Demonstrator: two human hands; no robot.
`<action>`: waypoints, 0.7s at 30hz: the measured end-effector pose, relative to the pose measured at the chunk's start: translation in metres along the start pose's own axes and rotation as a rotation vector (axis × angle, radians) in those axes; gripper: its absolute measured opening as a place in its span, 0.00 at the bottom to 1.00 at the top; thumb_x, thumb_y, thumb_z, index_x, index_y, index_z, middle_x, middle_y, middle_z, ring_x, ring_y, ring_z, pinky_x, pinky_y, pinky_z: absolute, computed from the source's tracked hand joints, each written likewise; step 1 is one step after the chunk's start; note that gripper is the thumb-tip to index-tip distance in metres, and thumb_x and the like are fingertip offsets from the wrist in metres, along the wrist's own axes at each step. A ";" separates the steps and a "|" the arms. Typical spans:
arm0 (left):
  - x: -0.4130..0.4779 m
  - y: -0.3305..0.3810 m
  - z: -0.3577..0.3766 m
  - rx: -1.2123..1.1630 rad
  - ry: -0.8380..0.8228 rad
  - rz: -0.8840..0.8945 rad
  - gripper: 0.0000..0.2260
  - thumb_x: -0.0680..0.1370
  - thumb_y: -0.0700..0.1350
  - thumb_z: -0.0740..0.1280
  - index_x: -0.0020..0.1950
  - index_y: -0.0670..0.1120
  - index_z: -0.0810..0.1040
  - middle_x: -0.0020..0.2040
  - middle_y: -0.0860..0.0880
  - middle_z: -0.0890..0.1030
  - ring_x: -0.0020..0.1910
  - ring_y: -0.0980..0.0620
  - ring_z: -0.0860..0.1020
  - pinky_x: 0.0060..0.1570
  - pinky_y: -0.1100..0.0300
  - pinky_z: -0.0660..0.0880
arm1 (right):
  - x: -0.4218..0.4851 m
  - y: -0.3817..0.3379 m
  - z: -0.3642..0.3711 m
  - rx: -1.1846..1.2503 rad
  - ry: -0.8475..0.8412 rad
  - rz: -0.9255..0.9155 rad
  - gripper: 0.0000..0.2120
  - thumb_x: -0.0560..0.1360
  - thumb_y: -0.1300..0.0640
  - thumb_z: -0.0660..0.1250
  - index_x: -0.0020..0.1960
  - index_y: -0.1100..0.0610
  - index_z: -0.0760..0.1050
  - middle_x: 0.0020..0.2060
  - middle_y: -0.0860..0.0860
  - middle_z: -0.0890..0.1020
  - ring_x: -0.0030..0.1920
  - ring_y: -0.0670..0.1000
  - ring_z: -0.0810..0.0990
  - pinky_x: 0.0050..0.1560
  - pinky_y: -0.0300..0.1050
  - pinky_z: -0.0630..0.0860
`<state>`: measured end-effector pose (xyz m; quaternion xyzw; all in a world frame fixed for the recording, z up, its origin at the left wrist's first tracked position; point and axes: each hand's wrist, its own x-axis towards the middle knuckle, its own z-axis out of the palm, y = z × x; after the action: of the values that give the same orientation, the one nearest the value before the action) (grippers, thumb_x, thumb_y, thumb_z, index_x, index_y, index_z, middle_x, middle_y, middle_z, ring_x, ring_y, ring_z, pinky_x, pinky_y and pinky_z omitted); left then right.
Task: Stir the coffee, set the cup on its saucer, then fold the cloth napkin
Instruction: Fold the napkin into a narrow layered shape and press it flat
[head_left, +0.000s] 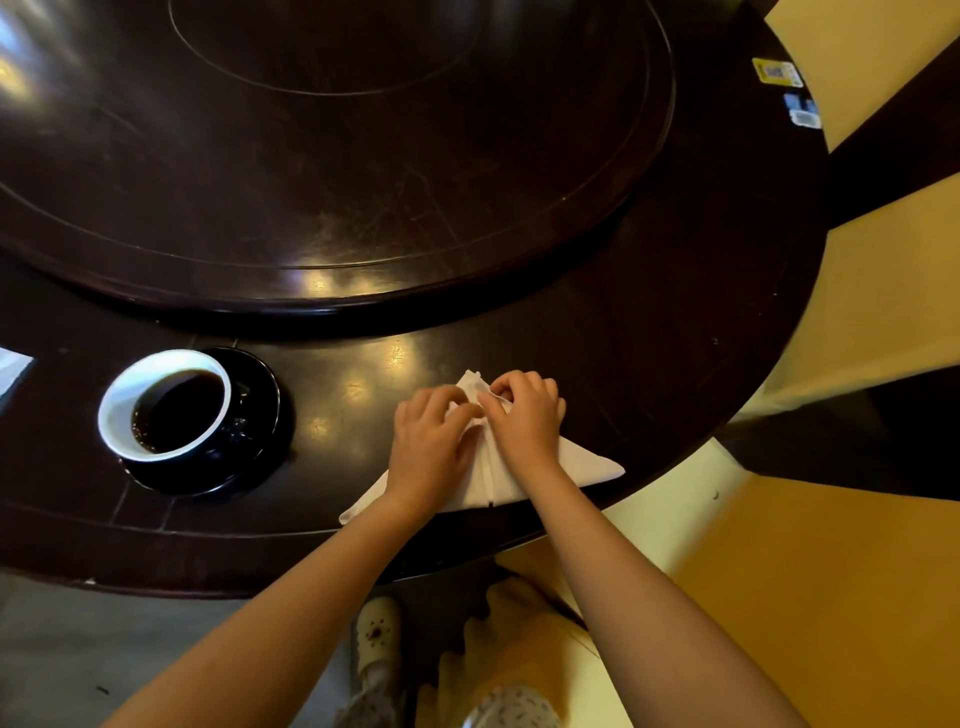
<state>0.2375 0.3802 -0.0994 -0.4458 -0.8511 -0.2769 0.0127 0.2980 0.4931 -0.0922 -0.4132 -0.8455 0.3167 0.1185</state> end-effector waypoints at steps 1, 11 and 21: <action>-0.003 -0.001 0.001 0.024 -0.044 0.052 0.10 0.74 0.49 0.62 0.51 0.48 0.78 0.50 0.47 0.78 0.50 0.51 0.67 0.50 0.59 0.61 | 0.004 0.000 -0.003 -0.002 -0.031 0.005 0.08 0.74 0.49 0.65 0.46 0.54 0.75 0.45 0.50 0.78 0.51 0.51 0.70 0.49 0.43 0.57; -0.001 -0.002 0.000 0.093 -0.244 0.153 0.11 0.72 0.43 0.70 0.54 0.47 0.78 0.60 0.45 0.78 0.55 0.43 0.76 0.50 0.51 0.75 | -0.036 0.046 -0.070 -0.232 0.151 0.240 0.13 0.77 0.51 0.60 0.55 0.58 0.75 0.54 0.56 0.78 0.56 0.57 0.71 0.53 0.52 0.69; 0.018 -0.013 -0.020 0.114 -0.372 0.417 0.17 0.65 0.37 0.75 0.53 0.43 0.81 0.52 0.46 0.82 0.47 0.45 0.79 0.40 0.58 0.79 | -0.065 0.072 -0.086 0.295 -0.031 0.507 0.13 0.74 0.55 0.67 0.54 0.61 0.71 0.47 0.57 0.78 0.45 0.54 0.79 0.35 0.38 0.73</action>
<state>0.2117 0.3784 -0.0840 -0.6531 -0.7428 -0.1336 -0.0621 0.4231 0.5130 -0.0675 -0.5850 -0.6618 0.4618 0.0814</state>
